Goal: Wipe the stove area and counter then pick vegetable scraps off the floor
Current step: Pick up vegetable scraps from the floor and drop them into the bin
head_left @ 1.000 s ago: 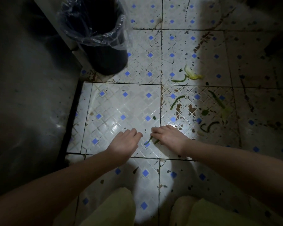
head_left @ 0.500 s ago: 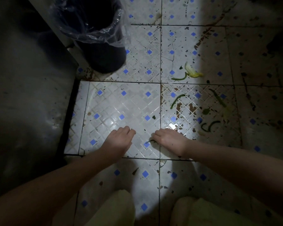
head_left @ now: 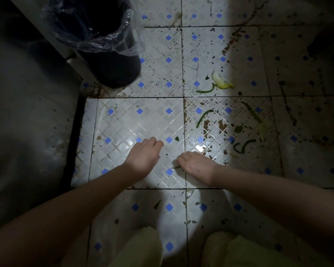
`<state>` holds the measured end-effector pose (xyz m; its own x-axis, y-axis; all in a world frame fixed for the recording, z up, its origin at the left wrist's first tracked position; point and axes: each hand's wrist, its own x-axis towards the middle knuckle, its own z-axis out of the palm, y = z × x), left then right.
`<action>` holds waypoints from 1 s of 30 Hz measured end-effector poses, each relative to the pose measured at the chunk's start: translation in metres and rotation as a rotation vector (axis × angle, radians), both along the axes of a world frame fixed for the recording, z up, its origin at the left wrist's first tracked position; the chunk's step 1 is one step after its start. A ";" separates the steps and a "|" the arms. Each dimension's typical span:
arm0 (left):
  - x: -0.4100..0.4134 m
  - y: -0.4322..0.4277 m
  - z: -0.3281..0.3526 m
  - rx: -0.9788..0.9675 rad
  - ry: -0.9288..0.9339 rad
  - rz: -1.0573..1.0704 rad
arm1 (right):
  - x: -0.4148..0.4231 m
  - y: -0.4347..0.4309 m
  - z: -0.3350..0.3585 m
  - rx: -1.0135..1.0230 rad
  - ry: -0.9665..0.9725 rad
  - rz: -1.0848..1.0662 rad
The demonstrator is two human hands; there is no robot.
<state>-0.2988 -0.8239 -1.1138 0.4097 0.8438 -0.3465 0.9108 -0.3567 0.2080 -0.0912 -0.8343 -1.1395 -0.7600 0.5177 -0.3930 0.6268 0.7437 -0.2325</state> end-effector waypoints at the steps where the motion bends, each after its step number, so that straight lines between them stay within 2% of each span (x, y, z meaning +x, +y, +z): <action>1: 0.001 0.002 -0.001 -0.001 -0.006 0.002 | 0.001 -0.001 -0.001 0.008 -0.005 0.005; 9: 0.015 0.023 -0.009 0.013 -0.030 0.002 | 0.015 0.001 0.002 -0.070 -0.019 -0.071; 19: 0.047 0.050 -0.019 0.038 -0.032 -0.120 | 0.062 0.028 0.026 0.003 -0.003 -0.586; 26: 0.053 0.053 -0.026 0.024 0.002 -0.130 | 0.091 0.019 0.026 -0.009 0.042 -0.764; 30: 0.069 0.066 -0.020 0.045 -0.060 -0.128 | 0.108 0.021 0.018 -0.127 0.241 -0.968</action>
<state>-0.2300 -0.7578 -1.1336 0.5337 0.7975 -0.2815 0.8437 -0.4791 0.2422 0.0172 -0.8131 -1.1215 -0.1011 0.9196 -0.3797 0.8744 -0.1000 -0.4748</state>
